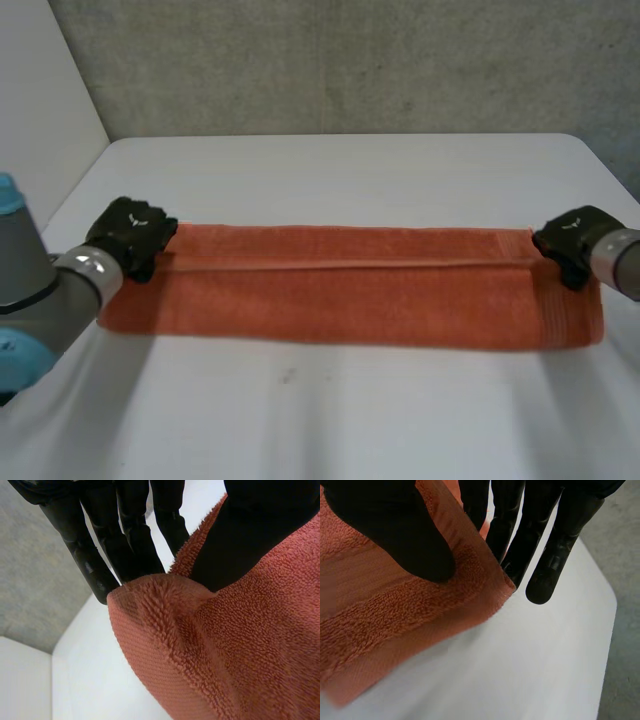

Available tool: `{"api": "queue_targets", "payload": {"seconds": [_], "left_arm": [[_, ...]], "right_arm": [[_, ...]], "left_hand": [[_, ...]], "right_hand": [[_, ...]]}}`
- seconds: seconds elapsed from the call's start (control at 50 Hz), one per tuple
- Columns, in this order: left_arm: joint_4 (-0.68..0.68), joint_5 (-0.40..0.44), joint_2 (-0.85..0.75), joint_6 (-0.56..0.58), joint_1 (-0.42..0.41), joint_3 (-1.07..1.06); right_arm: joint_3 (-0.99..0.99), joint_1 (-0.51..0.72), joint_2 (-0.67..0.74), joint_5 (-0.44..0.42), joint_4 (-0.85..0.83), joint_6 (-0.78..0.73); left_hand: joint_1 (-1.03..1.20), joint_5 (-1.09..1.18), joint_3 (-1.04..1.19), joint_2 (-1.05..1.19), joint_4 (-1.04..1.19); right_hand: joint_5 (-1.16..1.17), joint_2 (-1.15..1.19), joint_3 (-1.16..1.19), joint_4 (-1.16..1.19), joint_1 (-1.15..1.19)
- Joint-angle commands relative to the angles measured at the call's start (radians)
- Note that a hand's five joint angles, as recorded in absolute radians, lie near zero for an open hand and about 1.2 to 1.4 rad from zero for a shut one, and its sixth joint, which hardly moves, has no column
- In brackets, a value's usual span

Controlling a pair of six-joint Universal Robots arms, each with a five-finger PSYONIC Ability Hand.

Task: Fold the laundry

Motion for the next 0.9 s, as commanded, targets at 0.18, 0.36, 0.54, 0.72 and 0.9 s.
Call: {"api": "queue_targets", "payload": {"seconds": [0.18, 0.36, 0.54, 0.72, 0.9], "left_arm": [[0.075, -0.005, -0.438, 0.012, -0.056, 0.513], [0.133, 0.004, -0.471, 0.012, -0.072, 0.534], [0.19, -0.005, -0.359, 0.006, -0.11, 0.414], [0.184, -0.005, -0.144, -0.005, -0.122, 0.213], [0.188, 0.004, 0.026, -0.067, -0.109, -0.006]], "right_arm": [[-0.231, 0.079, 0.29, 0.121, -0.343, 0.058], [-0.331, 0.099, 0.366, 0.13, -0.383, 0.077], [-0.288, 0.088, 0.26, 0.132, -0.414, 0.273], [-0.074, 0.051, -0.034, 0.048, -0.382, 0.406], [0.097, -0.025, -0.119, -0.065, -0.147, 0.41]], "left_hand": [[0.281, 0.258, 0.202, 0.198, 0.2], [-0.121, -0.144, -0.2, -0.204, -0.202], [-0.94, -0.964, -1.019, -1.024, -1.022], [-0.94, -0.964, -1.019, -1.024, -1.022], [-0.94, -0.964, -1.019, -1.024, -1.022]], "right_hand": [[0.226, 0.221, 0.211, 0.204, 0.42], [-0.995, -1.001, -1.011, -1.018, -0.801], [-0.995, -1.001, -1.011, -1.018, -0.801], [-0.995, -1.001, -1.011, -1.018, -0.801], [-0.995, -1.001, -1.011, -1.018, -0.801]]}}
